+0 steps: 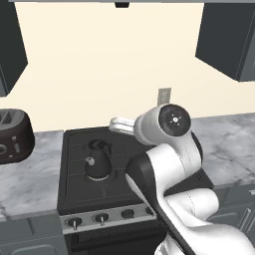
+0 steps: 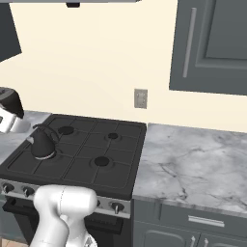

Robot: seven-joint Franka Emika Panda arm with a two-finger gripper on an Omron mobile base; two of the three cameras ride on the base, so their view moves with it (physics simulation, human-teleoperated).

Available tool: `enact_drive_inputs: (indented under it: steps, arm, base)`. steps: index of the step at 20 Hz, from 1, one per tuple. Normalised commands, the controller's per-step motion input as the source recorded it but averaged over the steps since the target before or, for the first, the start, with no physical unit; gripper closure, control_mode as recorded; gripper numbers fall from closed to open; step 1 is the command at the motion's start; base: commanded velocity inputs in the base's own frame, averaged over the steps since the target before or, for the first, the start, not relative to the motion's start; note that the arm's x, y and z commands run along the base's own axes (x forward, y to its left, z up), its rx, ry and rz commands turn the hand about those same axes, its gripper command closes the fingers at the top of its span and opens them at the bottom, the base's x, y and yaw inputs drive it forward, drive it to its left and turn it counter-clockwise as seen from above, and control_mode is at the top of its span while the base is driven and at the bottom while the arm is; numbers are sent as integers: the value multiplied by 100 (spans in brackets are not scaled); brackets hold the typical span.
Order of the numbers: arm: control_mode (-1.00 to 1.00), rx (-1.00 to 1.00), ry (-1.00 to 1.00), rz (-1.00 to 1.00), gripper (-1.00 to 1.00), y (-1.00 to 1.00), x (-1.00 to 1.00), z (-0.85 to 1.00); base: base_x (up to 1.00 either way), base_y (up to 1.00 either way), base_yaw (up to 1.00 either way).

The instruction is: The kettle is done boiling. Turn off the stove, then wait for 300 timesteps before moving the kettle to the dining table.

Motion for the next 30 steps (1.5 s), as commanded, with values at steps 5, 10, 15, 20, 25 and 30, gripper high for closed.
enact_drive_inputs:
  steps: [5, 10, 15, 20, 25, 30]
  arm:
    - [-100, 0, 0, 0, -100, -36, 22, -10]
    - [-100, 1, 0, 11, -100, -35, 35, -6]
    - [-100, 1, 0, 23, -100, -27, 35, -2]
    - [-100, 0, 0, 26, -100, -12, 30, -8]
    - [-100, 0, 0, 26, -100, 0, 28, -13]
    - [-100, 0, 0, 27, -100, 0, 20, -22]
  base:
    - [0, 0, 0]
    - [0, 0, 0]
    - [0, 0, 0]
    - [0, 0, 0]
    - [0, 0, 0]
    - [0, 0, 0]
